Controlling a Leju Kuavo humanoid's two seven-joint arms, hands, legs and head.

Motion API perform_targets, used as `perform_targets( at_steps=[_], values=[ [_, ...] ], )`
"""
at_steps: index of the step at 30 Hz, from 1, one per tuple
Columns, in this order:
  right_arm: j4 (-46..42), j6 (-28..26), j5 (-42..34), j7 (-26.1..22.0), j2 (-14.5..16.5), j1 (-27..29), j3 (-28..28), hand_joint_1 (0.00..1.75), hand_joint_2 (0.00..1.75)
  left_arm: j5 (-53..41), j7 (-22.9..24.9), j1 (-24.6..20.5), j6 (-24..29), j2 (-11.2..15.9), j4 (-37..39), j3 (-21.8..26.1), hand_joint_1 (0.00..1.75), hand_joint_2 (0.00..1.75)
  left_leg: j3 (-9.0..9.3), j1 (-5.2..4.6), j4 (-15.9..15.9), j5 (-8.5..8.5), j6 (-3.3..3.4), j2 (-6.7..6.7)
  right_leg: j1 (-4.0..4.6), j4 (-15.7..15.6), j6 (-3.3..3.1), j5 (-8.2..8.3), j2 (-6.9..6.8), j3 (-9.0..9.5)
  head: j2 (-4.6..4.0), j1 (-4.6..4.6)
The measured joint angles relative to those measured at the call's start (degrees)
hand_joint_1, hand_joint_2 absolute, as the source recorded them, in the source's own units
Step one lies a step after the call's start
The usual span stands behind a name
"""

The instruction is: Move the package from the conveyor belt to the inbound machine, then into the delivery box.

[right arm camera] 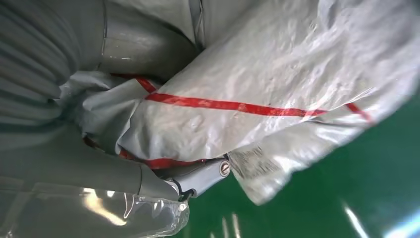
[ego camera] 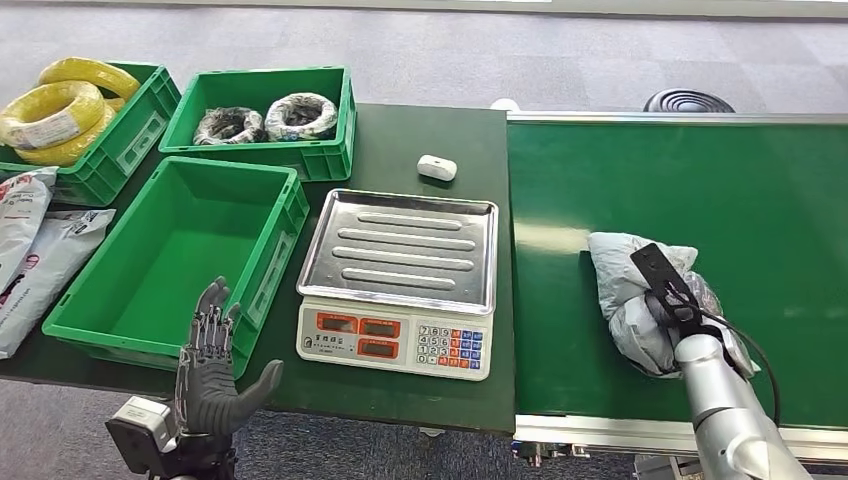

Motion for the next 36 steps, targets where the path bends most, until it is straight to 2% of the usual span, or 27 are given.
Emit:
perform_targets(
  at_steps=[4,9,12,15,20,21,24,25,30,36],
  values=[
    [-7.69,-4.50,-9.34,-9.37,3.41,0.57,0.50,1.75,1.75,-0.11,-0.75,0.00,0.65,0.06,-0.13,-0.02,0.00,1.75,-0.03,0.01,0.00,0.02,-0.01,0.00,0.01,0.00,0.00,0.00,0.00,-0.10,0.00,-0.01],
    [-22.09,-9.38,-19.47,-12.44,8.50,1.62,5.35,1.75,1.75,-0.21,-2.80,-1.31,1.49,0.21,0.02,-0.30,0.00,1.75,-0.10,0.03,-0.01,0.02,-0.01,0.00,0.03,0.01,-0.02,-0.02,-0.01,-0.16,0.00,0.00],
    [-28.13,-9.68,-20.94,-13.53,10.67,2.24,8.62,1.75,1.75,-0.26,-3.63,-2.39,1.71,0.35,0.13,-0.31,0.00,1.75,-0.14,0.02,-0.01,0.02,-0.01,0.00,0.03,0.01,-0.02,-0.02,0.00,-0.19,0.00,0.00],
    [-31.52,-5.40,-18.81,-12.55,12.37,1.67,12.93,1.75,1.75,-0.50,-3.79,-4.31,1.49,0.52,0.20,-0.30,0.00,1.75,-0.14,0.02,-0.01,0.03,-0.01,0.03,0.03,0.01,-0.02,-0.01,0.01,-0.19,0.00,-0.01],
    [-31.09,8.30,-18.14,-11.49,14.24,-1.12,20.30,1.75,1.75,-0.86,-3.41,-7.87,0.33,0.72,0.56,0.08,0.00,1.75,-0.13,0.02,-0.01,0.10,0.01,-0.02,0.03,0.03,-0.02,0.00,-0.06,-0.17,0.00,0.00],
    [-30.12,10.48,-17.81,-11.67,14.59,-1.85,21.63,1.36,1.75,-0.88,-3.30,-8.48,0.20,0.77,0.62,0.33,0.00,1.75,-0.14,0.03,-0.01,0.10,0.01,-0.03,0.03,0.03,-0.02,0.00,-0.06,-0.16,0.00,0.00],
    [-26.25,13.92,-15.99,-11.89,15.71,-3.93,25.17,0.05,1.75,-0.91,-3.00,-10.06,0.03,0.95,0.69,1.37,0.00,1.75,-0.15,0.03,-0.01,0.10,0.01,-0.03,0.04,0.04,-0.02,0.00,-0.06,-0.17,0.00,0.00],
    [-24.76,14.44,-15.22,-11.60,16.11,-4.56,26.22,0.00,1.75,-0.91,-2.85,-10.48,-0.07,1.00,0.69,1.75,0.00,1.75,-0.16,0.03,-0.01,0.10,0.01,-0.03,0.04,0.04,-0.02,0.00,-0.06,-0.18,0.00,0.00],
    [-17.49,13.88,-12.52,-8.86,18.06,-7.31,29.74,0.00,1.75,-1.25,-1.61,-11.99,-0.39,1.17,0.68,3.50,0.00,1.75,-0.19,0.02,-0.01,0.10,0.01,-0.05,0.03,0.04,-0.02,0.00,-0.09,-0.21,-0.01,0.00],
    [-13.75,10.66,-12.57,-8.65,18.51,-8.16,29.78,0.00,1.75,-3.60,-0.92,-12.14,-0.48,1.16,0.57,4.67,0.00,1.75,-0.19,0.01,0.01,0.10,0.01,-0.05,0.01,0.02,-0.02,0.00,-0.09,-0.23,0.00,0.01]
  ],
)
